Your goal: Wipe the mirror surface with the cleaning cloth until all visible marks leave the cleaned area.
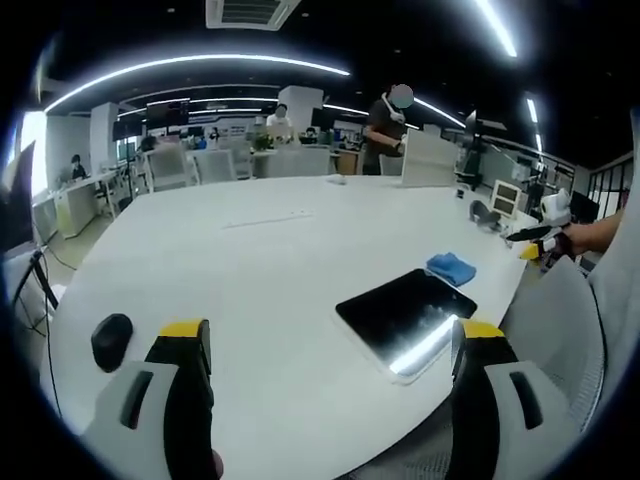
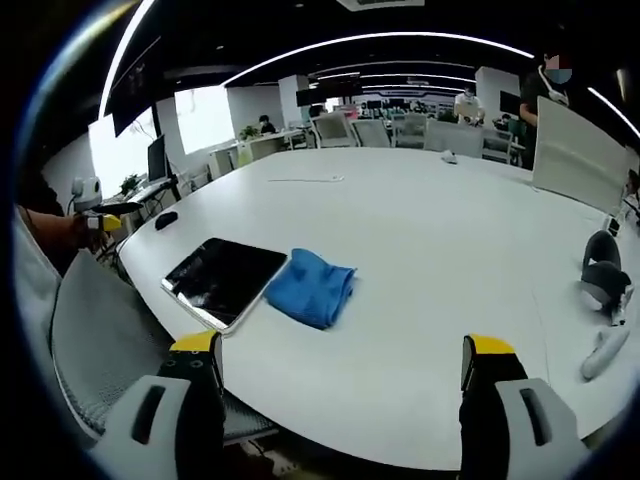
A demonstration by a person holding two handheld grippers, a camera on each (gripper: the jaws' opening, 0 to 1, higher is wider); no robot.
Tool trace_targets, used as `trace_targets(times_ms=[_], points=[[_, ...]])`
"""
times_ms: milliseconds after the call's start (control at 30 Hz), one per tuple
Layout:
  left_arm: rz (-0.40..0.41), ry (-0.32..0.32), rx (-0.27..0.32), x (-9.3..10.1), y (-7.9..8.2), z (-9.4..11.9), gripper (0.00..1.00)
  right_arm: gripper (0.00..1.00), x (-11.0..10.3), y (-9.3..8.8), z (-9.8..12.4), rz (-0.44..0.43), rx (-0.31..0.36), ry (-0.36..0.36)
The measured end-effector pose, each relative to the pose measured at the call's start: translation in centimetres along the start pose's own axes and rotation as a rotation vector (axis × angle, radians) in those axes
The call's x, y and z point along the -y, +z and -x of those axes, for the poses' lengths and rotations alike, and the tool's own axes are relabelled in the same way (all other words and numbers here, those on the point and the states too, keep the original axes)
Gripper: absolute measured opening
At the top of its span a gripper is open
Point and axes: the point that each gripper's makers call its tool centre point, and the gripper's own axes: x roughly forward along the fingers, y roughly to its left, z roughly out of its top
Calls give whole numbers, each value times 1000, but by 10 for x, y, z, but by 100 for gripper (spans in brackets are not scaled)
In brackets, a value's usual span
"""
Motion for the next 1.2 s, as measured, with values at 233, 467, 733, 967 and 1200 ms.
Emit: trace_targets(times_ms=[233, 467, 733, 967, 1200], points=[[-6, 11, 1, -2, 6, 3, 99, 86, -6, 15, -6, 3, -20, 2], [4, 11, 11, 5, 2, 2, 99, 84, -16, 40, -36, 62, -13, 24], [13, 17, -1, 11, -7, 8, 99, 57, -17, 44, -71, 80, -66, -2], [6, 26, -13, 11, -3, 10, 99, 48, -27, 38, -97, 67, -121, -20], [-6, 34, -15, 10, 3, 10, 99, 42, -39, 36, -120, 95, -153, 27]])
